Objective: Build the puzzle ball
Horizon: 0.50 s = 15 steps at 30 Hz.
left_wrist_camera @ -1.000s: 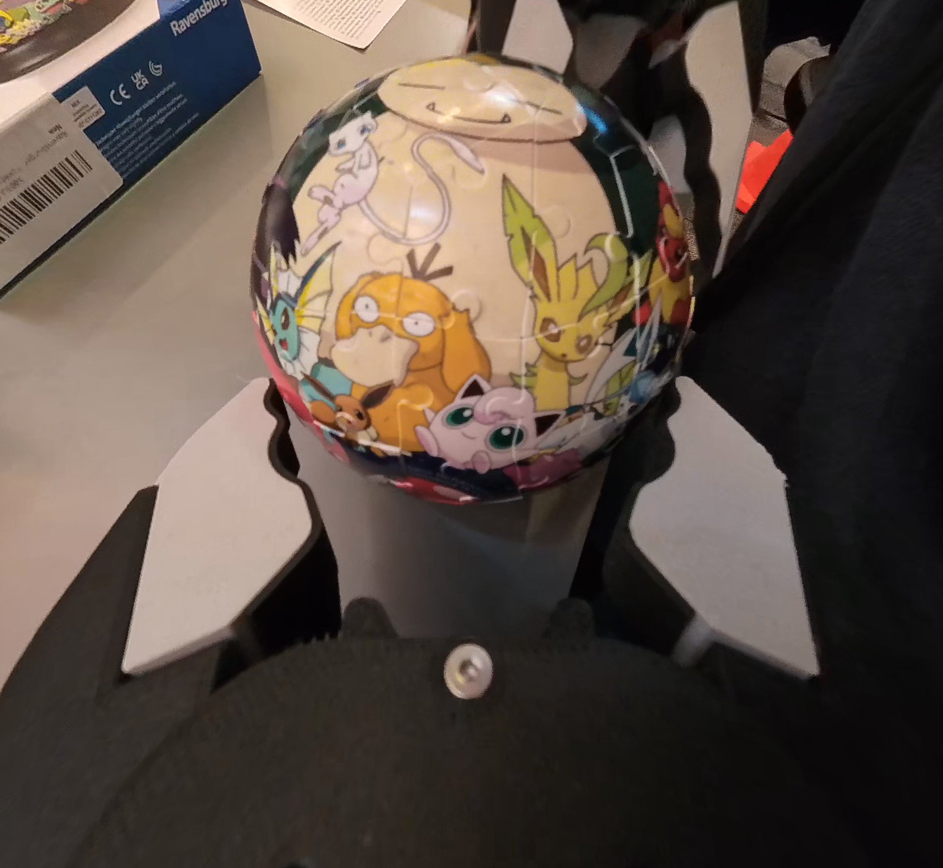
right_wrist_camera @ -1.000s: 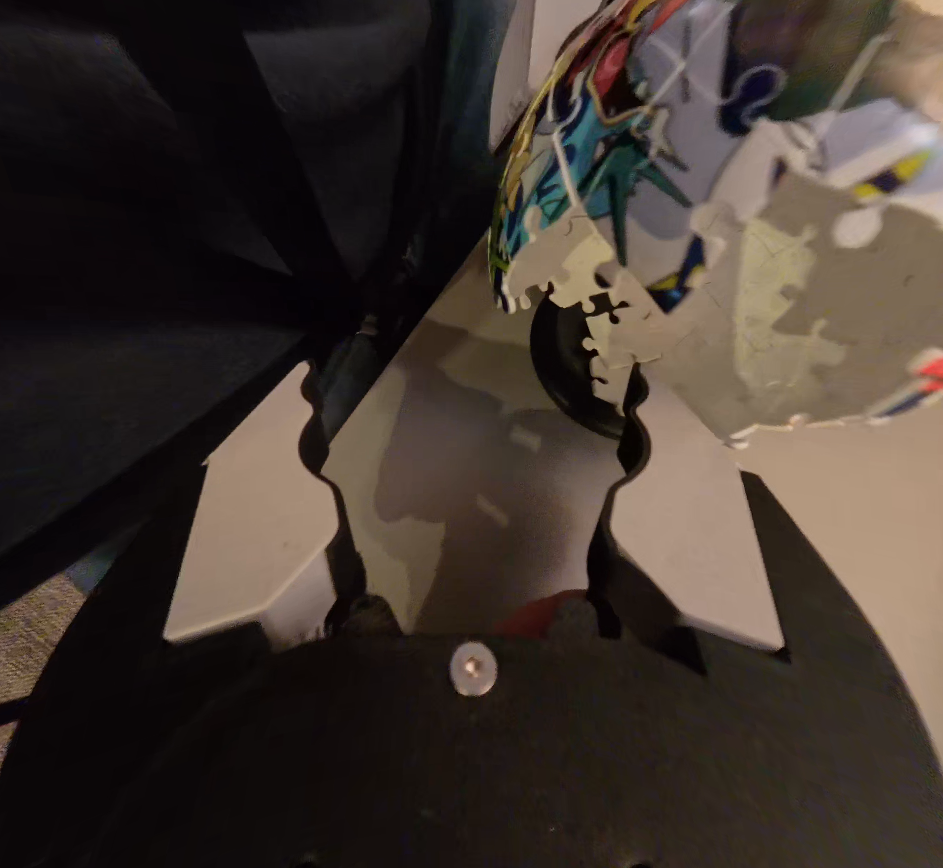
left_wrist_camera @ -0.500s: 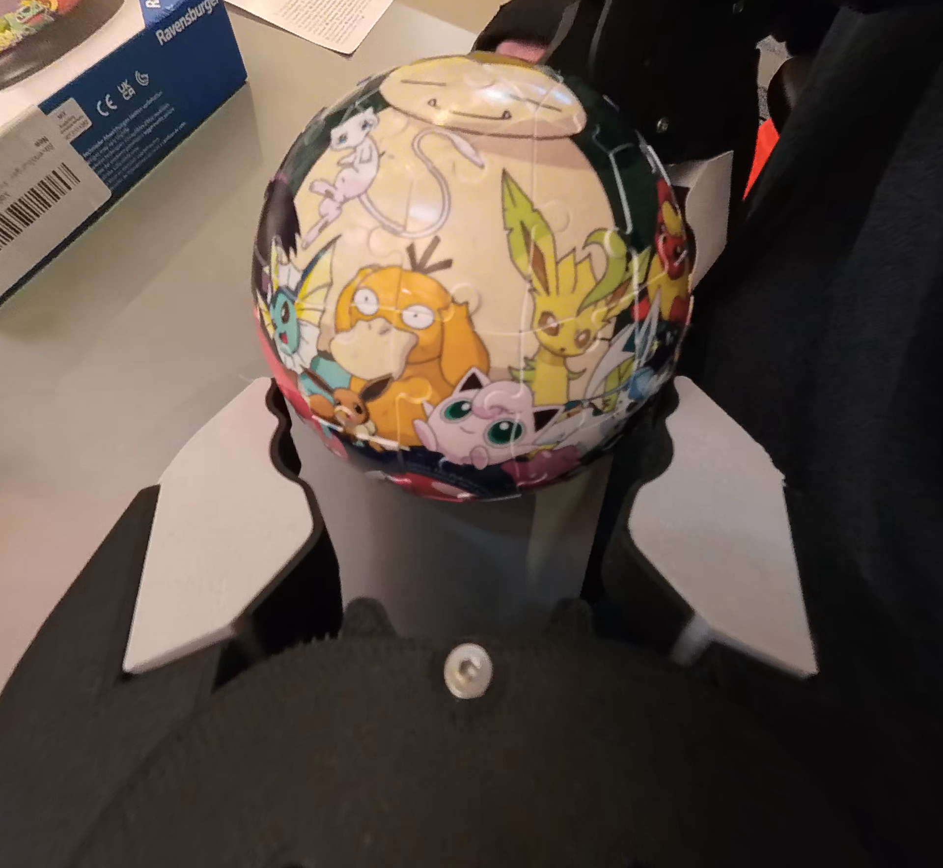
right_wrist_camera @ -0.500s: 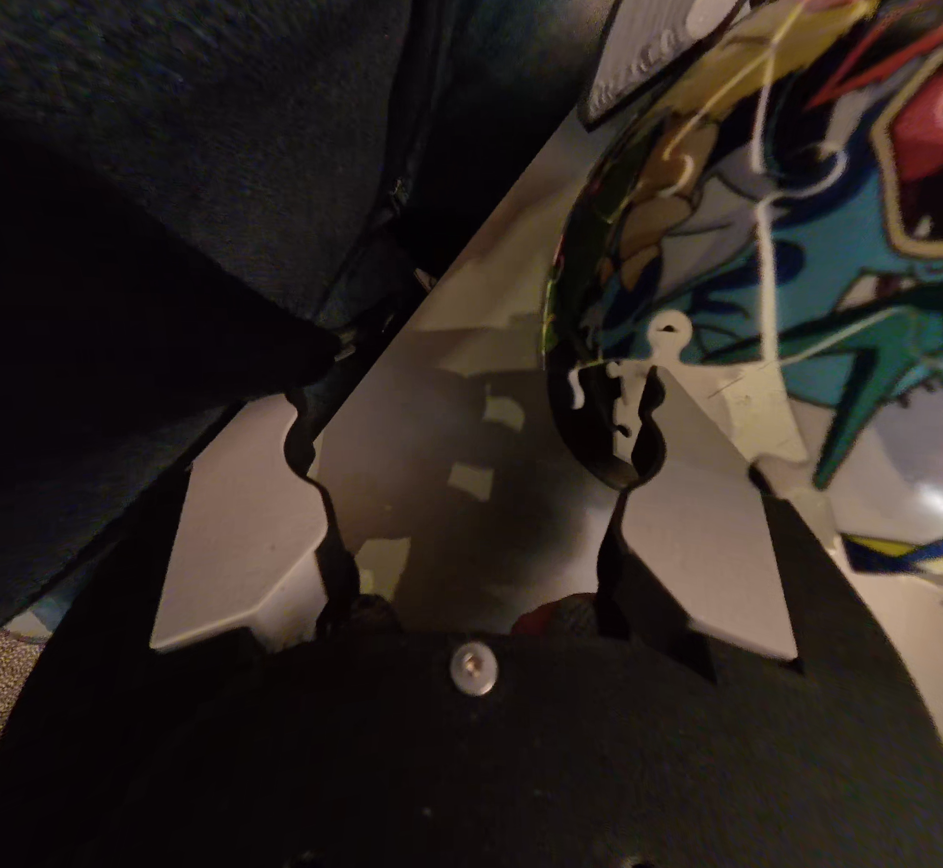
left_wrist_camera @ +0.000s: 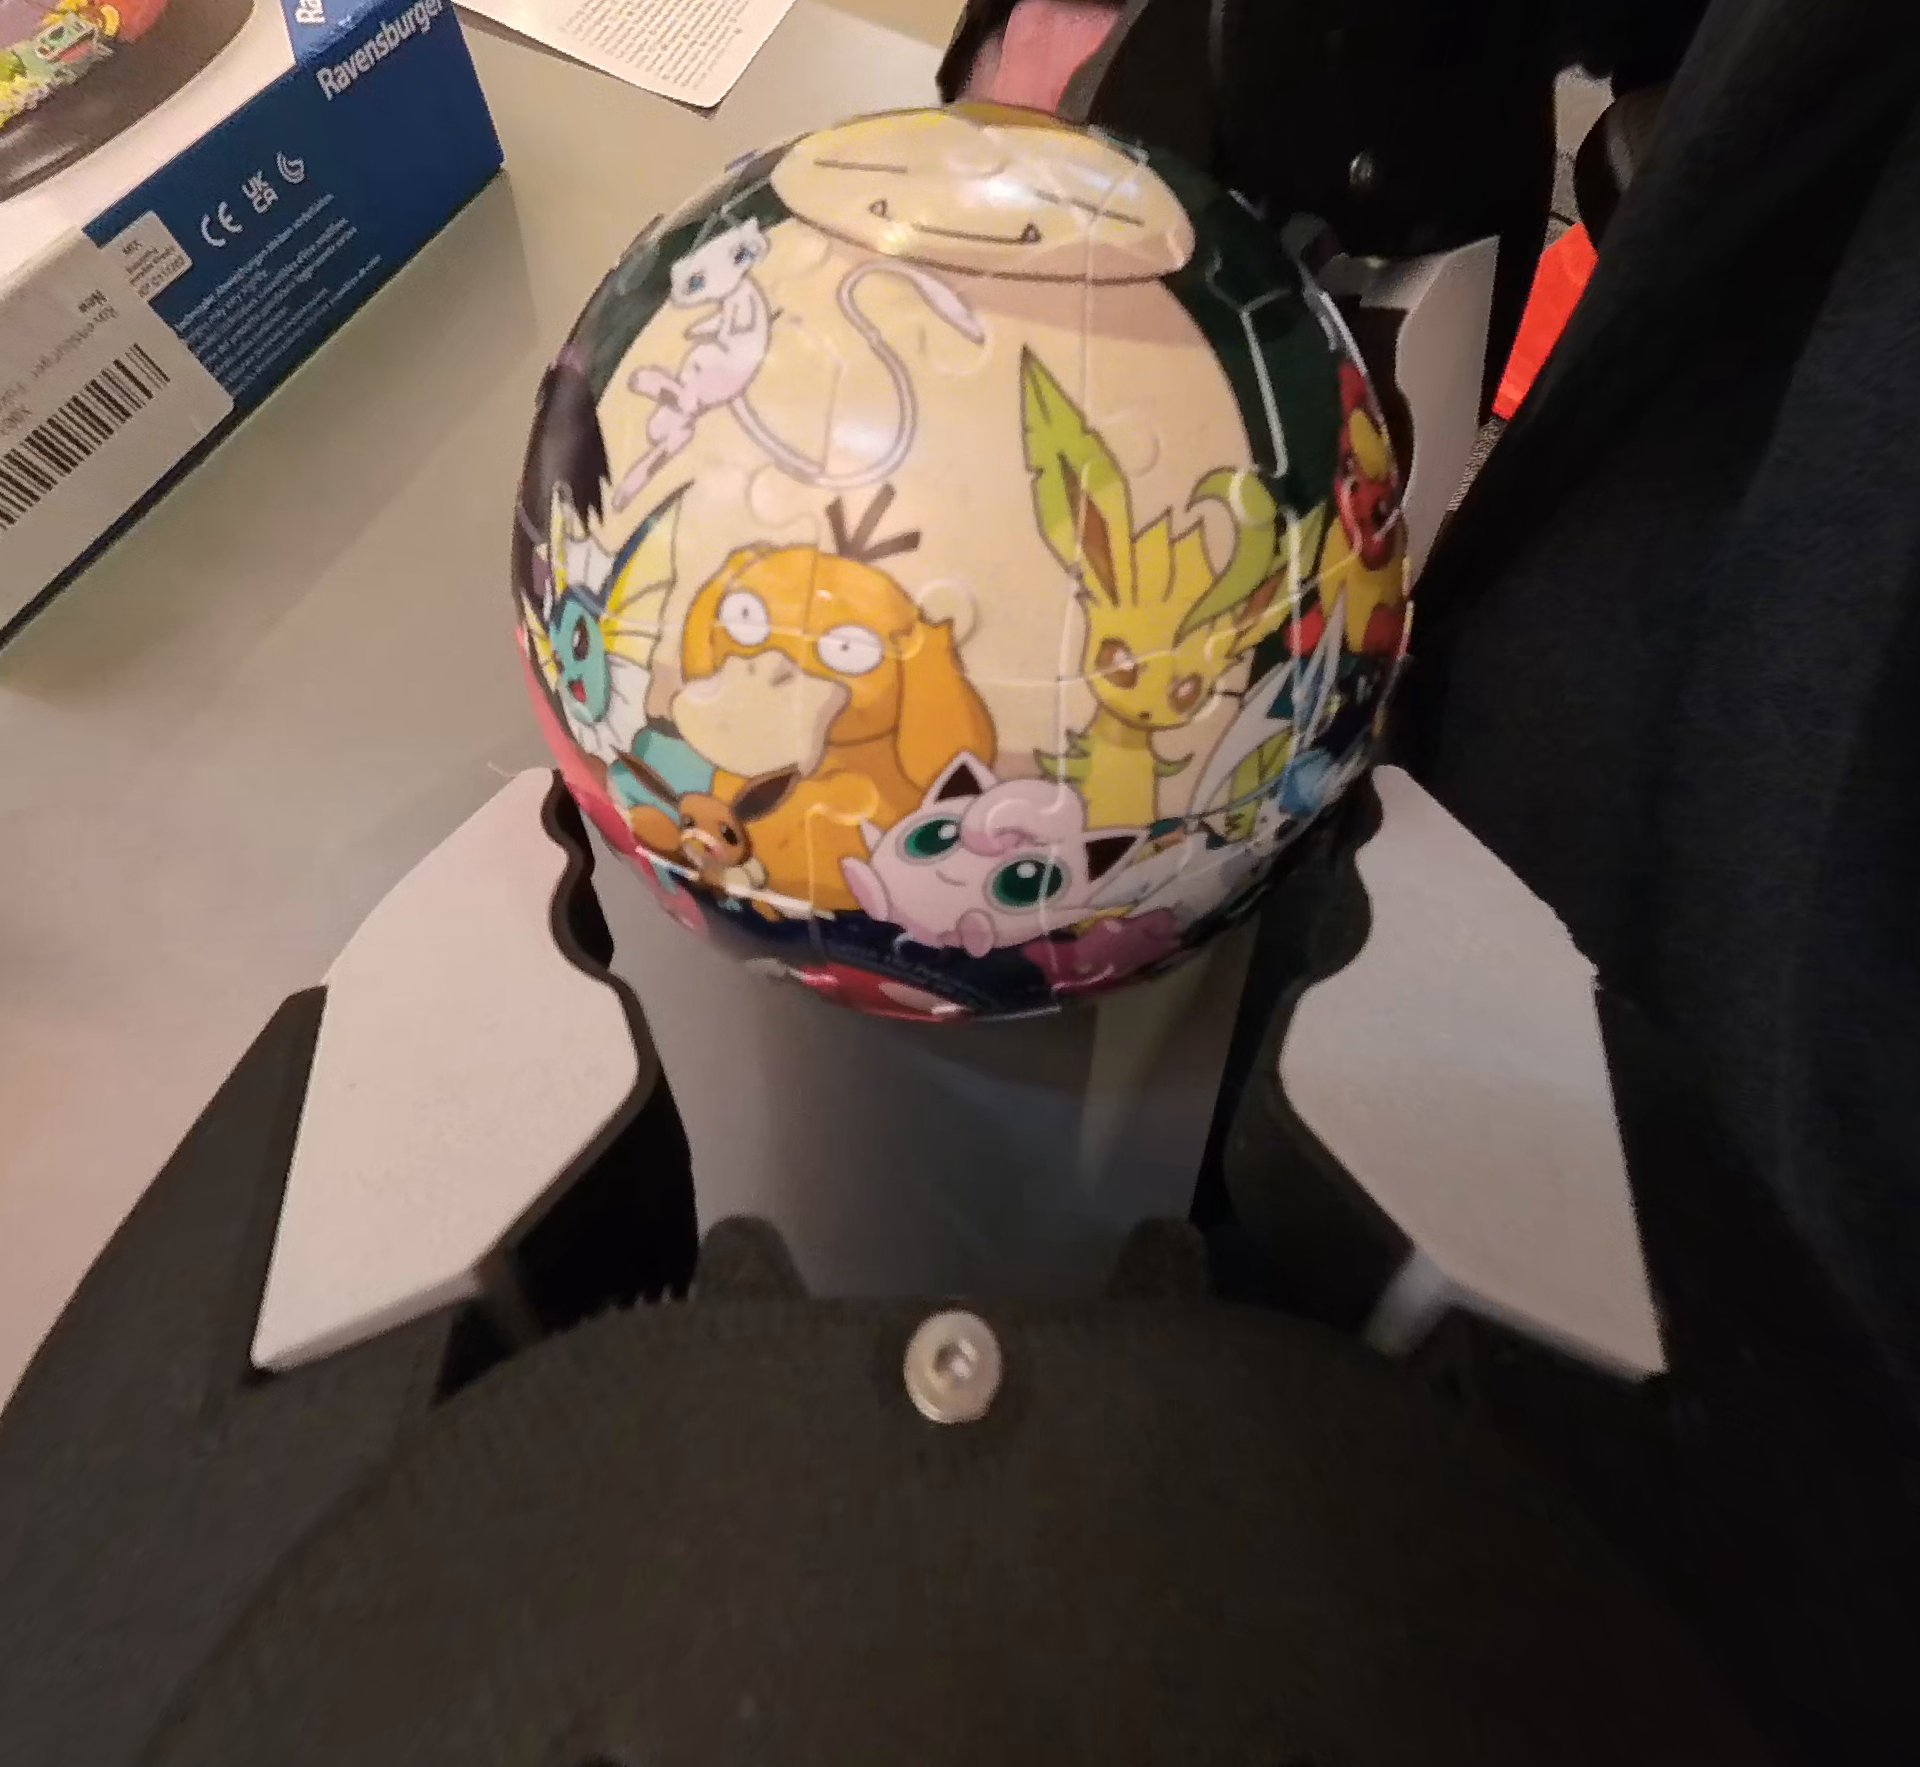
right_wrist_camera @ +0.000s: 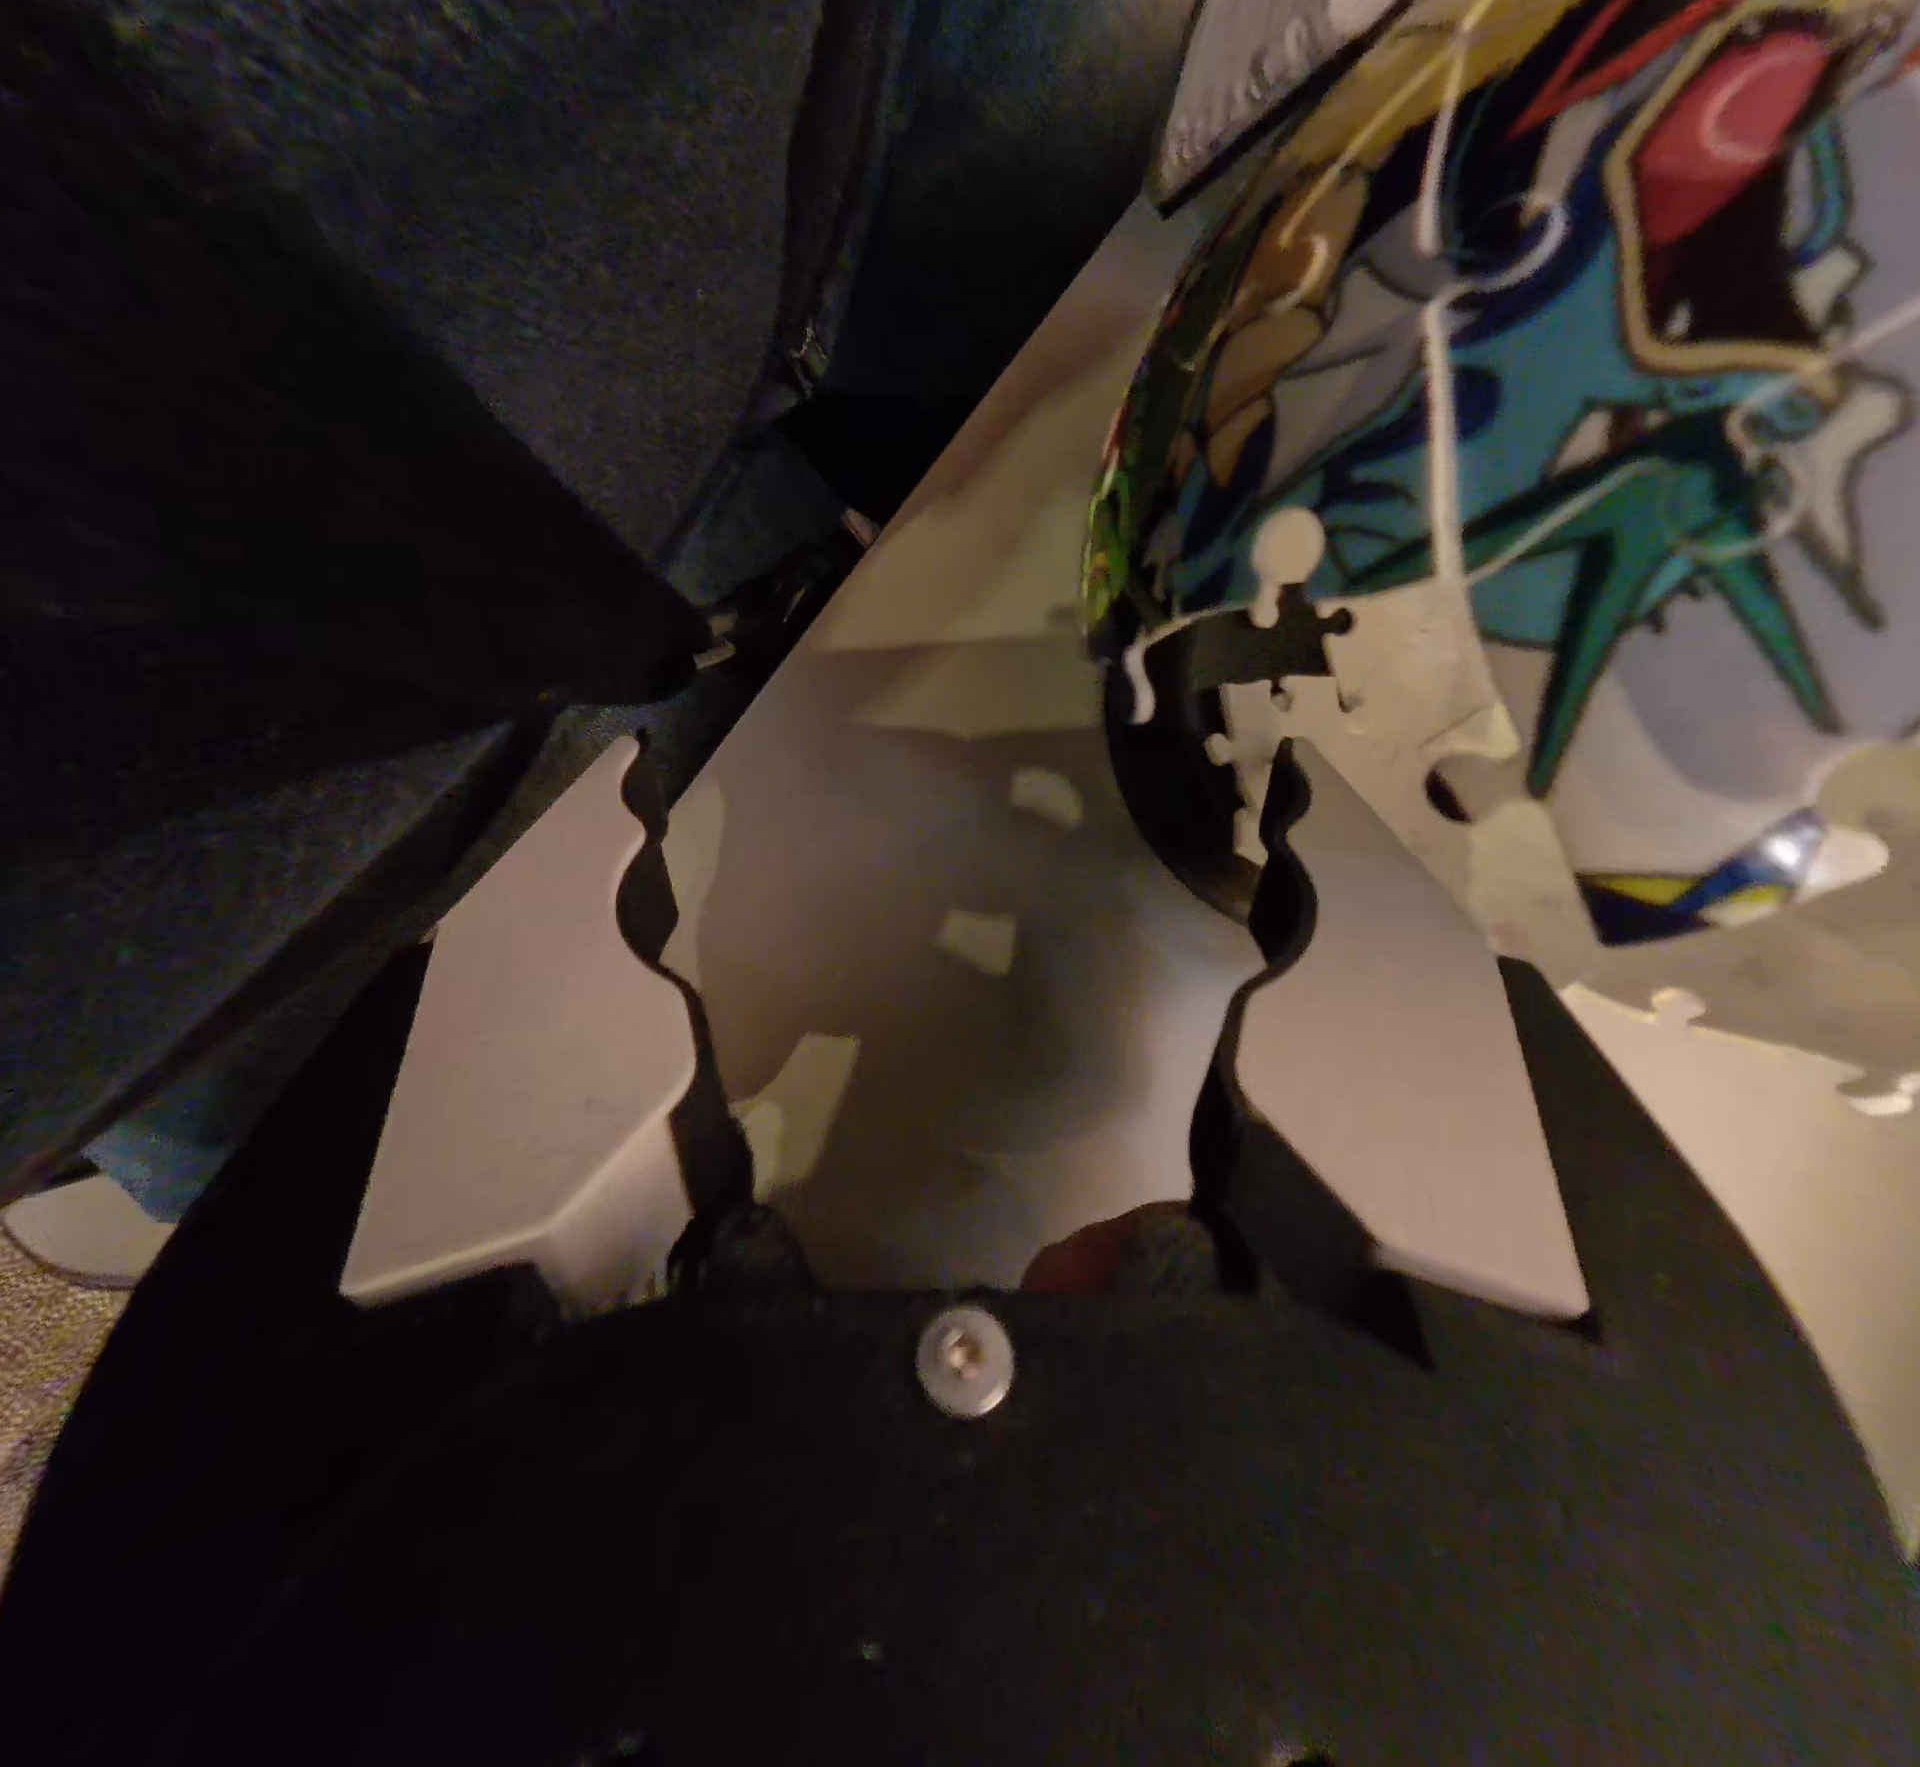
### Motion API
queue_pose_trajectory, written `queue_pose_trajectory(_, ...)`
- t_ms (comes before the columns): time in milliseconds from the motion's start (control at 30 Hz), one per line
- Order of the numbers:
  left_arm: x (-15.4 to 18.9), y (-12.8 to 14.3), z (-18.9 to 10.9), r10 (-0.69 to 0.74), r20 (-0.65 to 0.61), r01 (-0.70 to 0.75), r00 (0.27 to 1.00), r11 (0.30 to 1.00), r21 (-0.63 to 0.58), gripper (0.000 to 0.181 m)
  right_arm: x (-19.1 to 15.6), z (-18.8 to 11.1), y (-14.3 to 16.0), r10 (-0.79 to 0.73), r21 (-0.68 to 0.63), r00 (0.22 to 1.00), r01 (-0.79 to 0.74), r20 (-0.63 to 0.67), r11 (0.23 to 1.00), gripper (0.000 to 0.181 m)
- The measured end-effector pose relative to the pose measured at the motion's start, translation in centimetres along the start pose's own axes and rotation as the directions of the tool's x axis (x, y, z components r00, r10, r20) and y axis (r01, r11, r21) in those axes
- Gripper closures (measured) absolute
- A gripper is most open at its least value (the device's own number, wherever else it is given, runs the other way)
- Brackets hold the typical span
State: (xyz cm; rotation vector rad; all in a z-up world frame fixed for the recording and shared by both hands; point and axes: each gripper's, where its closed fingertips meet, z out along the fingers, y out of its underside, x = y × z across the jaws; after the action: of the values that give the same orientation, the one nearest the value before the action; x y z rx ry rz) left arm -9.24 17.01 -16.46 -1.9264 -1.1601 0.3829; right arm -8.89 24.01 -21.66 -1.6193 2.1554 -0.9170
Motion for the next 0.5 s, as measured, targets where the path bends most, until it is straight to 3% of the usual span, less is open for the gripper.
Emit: queue_pose_trajectory(500, -0.06, -0.06, 0.06, 0.003, -0.002, -0.003, 1.0, 1.0, 0.002, 0.05, -0.07, -0.2, -0.51, 0.034, 0.079, 0.999, -0.036, 0.021, 0.996, 0.07)
